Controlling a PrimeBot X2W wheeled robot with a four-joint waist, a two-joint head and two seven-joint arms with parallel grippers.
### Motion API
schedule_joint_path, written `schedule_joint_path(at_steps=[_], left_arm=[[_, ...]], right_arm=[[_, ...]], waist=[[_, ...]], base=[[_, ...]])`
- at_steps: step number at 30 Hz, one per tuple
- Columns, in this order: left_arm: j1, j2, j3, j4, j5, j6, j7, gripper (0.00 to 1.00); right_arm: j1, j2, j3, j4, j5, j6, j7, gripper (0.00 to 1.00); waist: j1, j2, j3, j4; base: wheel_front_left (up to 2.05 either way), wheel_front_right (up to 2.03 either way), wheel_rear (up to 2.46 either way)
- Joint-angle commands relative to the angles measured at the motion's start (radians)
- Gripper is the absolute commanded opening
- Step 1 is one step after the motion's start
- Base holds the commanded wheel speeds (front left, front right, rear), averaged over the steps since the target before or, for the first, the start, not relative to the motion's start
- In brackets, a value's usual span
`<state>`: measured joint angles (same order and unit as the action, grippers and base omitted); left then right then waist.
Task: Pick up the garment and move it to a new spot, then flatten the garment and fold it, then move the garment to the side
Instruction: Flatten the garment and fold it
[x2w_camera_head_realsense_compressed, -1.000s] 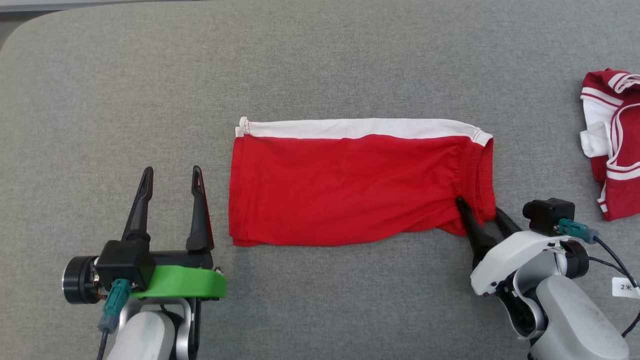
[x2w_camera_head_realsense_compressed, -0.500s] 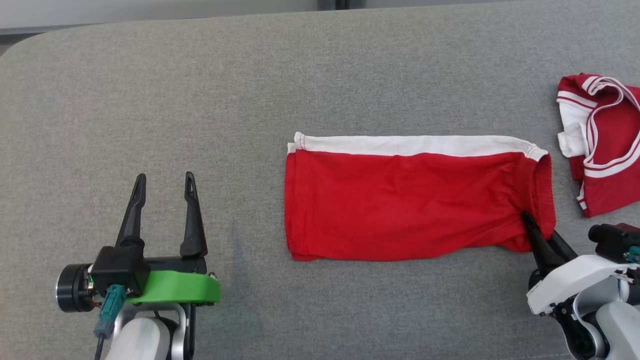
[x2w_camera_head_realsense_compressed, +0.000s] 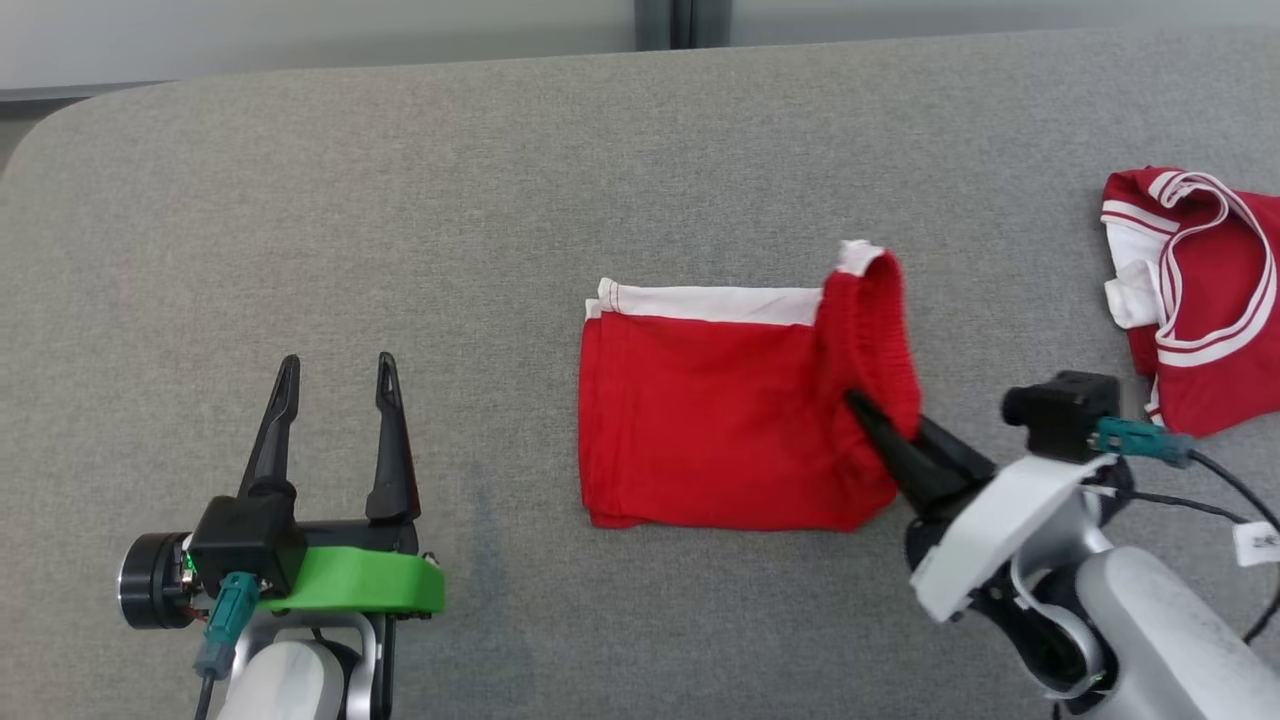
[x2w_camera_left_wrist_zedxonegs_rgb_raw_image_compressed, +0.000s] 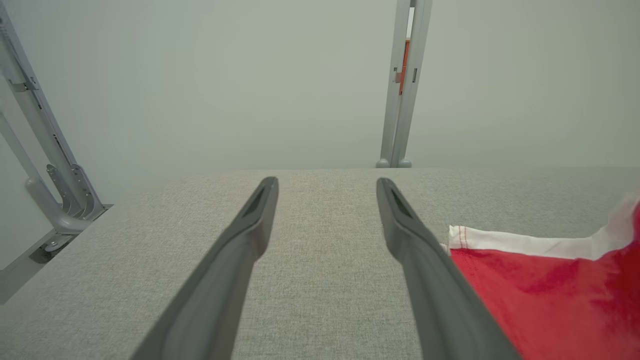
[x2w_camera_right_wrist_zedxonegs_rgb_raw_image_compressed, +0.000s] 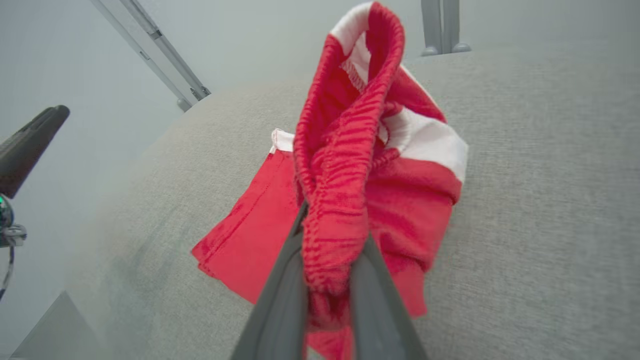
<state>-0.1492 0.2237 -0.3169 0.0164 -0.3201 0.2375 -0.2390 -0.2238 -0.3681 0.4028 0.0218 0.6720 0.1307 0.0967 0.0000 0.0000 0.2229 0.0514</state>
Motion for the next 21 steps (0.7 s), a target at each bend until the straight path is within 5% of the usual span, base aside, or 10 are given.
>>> schedule_joint_path(at_steps=[1,13,15,17,21], left_arm=[[-0.003,0.004,0.001,0.002,-0.002,0.002,0.000,1.00],[-0.039,-0.015,-0.021,0.015,0.000,-0.002,-0.008,1.00],[-0.045,-0.017,-0.020,0.022,-0.002,-0.004,-0.009,1.00],[-0.051,-0.019,-0.019,0.027,-0.003,-0.005,-0.012,1.00],[-0.054,-0.023,-0.017,0.035,-0.003,-0.003,-0.016,1.00]], right_arm=[[-0.028,0.016,0.031,0.004,0.008,0.000,0.022,0.00],[-0.201,0.143,0.203,0.221,0.043,0.000,0.002,0.00],[-0.221,0.151,0.224,0.255,0.044,0.000,-0.020,0.43],[-0.241,0.155,0.246,0.283,0.043,0.000,-0.049,1.00],[-0.270,0.153,0.301,0.305,0.038,0.000,-0.132,1.00]], waist=[[0.0000,0.0000,0.001,0.015],[0.0000,0.0000,0.042,0.078],[0.0000,0.0000,0.050,0.081],[0.0000,0.0000,0.056,0.084],[0.0000,0.0000,0.063,0.083]], base=[[0.00,0.00,0.00],[0.00,0.00,0.00],[0.00,0.00,0.00],[0.00,0.00,0.00],[0.00,0.00,0.00]])
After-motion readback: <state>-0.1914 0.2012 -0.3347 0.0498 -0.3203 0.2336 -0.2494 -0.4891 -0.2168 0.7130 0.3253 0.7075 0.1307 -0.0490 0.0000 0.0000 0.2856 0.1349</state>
